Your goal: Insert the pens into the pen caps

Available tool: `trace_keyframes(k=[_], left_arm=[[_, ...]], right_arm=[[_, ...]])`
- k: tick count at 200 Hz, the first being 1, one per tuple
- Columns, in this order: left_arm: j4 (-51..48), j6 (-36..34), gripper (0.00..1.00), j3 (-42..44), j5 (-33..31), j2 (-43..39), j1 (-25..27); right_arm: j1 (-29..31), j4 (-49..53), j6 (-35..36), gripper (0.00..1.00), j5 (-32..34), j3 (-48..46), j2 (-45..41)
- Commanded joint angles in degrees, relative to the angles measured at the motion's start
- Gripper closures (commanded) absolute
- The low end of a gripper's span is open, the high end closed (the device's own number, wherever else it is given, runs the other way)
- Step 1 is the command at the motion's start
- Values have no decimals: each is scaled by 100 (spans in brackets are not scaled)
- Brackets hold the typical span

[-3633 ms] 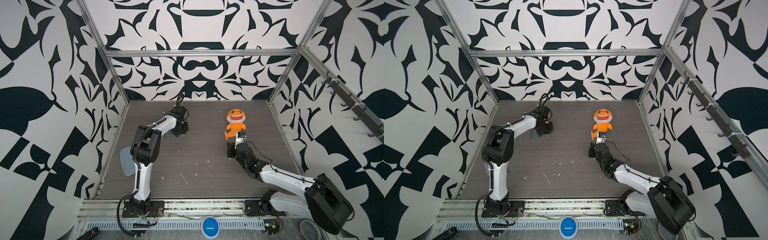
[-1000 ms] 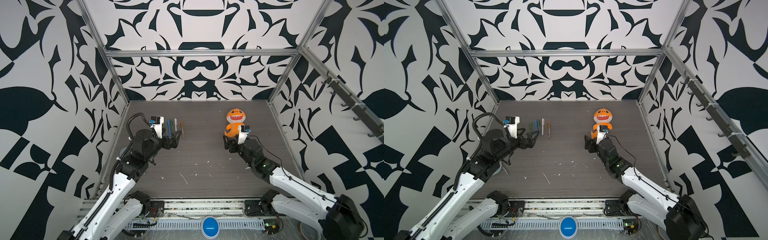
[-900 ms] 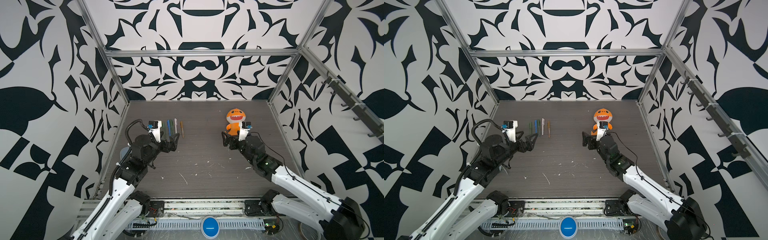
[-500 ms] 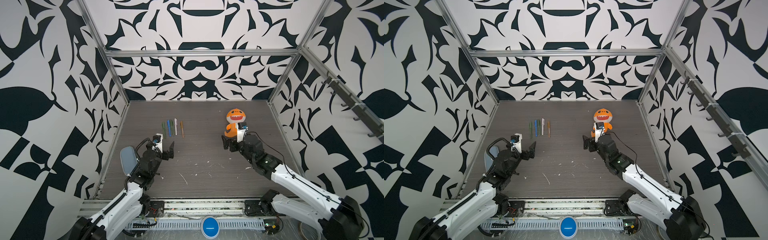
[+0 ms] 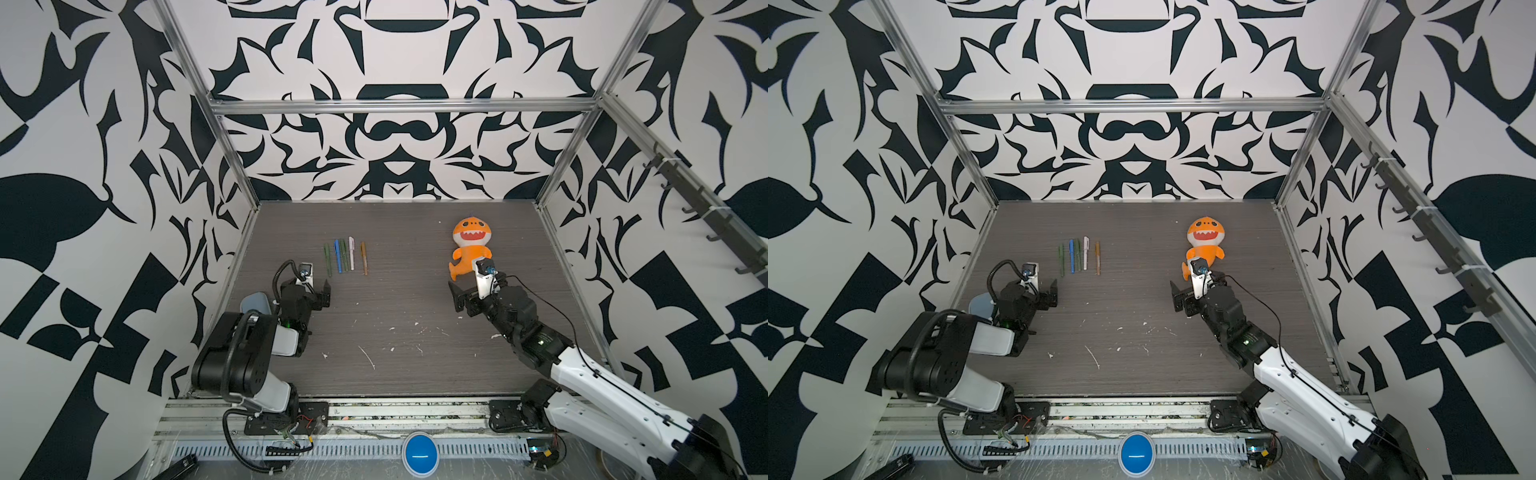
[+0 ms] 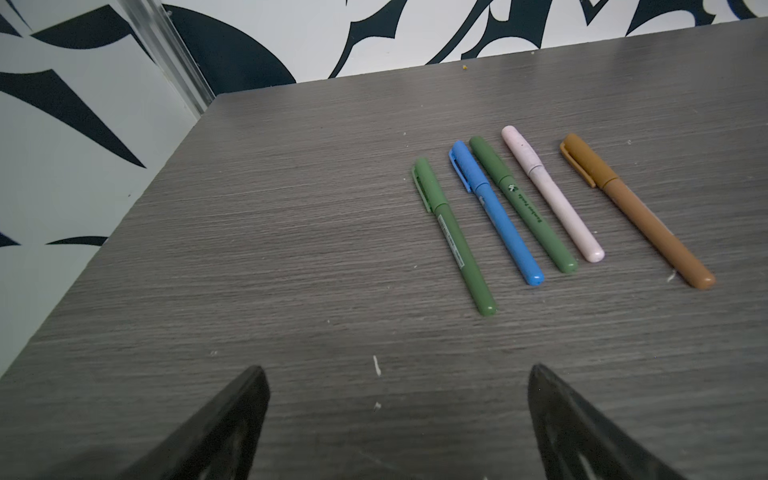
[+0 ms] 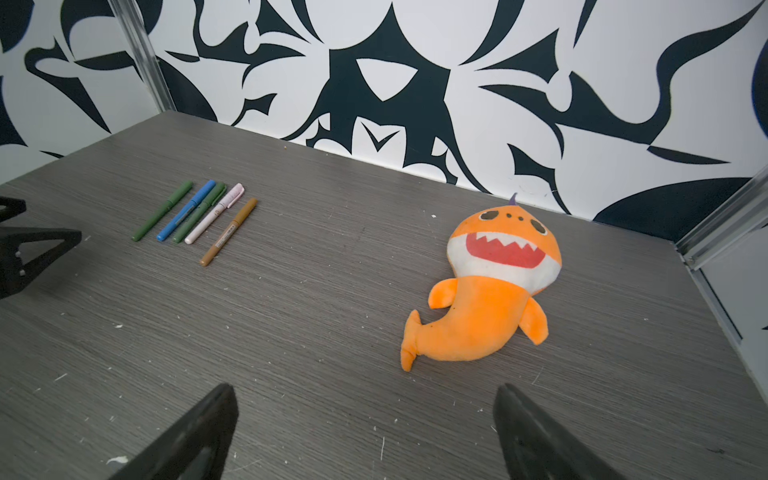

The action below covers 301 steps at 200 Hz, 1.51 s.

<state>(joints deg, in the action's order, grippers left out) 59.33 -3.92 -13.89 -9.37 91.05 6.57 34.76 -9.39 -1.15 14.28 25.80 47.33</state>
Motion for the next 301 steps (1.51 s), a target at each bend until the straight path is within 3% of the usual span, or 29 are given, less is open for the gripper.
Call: trace_keyframes(k=[1, 26, 83, 115, 162, 180, 200, 217, 246, 257, 266, 274, 291, 301], left_arm=[[-451, 276, 1, -450, 307, -355, -124], [-665, 236, 1, -711, 586, -164, -251], [-589, 269, 1, -698, 595, -149, -270], [-589, 268, 1, -695, 594, -156, -270], [-596, 269, 1, -699, 596, -151, -270], [-598, 269, 1, -697, 602, -155, -270], [-589, 268, 1, -696, 600, -149, -270], [-589, 269, 1, -696, 594, -155, -270], [-589, 269, 1, -699, 596, -141, -270], [-583, 266, 1, -694, 600, -145, -270], [-589, 269, 1, -698, 603, -142, -270], [-589, 265, 1, -699, 602, -147, -270], [-588, 256, 1, -701, 610, -146, -270], [-589, 260, 1, -703, 603, -147, -270]], right_arm=[[11, -550, 354, 0, 365, -68, 81], [-101, -802, 638, 0, 564, -102, 295], [-1072, -1988, 977, 0, 554, -449, 918], [-1258, -2464, 1379, 0, 615, -673, 1525], [-1446, -5345, 1324, 0, 785, -1443, 3362], [-1404, -6609, 1636, 0, 868, -1623, 4140], [-1372, -6924, 1357, 0, 1851, -1546, 4401], [-1413, -6923, 1294, 0, 1984, -1483, 4439], [-1710, -5967, 976, 0, 1612, -1202, 4150], [-2151, -5012, 644, 0, 941, -886, 3951], [-2684, -4246, 335, 0, -89, -631, 3973], [-3034, -4588, 141, 1, -890, -543, 4313], [-3215, -4406, -122, 0, -624, -653, 4128], [-3222, -4581, -22, 0, -813, -646, 4231]])
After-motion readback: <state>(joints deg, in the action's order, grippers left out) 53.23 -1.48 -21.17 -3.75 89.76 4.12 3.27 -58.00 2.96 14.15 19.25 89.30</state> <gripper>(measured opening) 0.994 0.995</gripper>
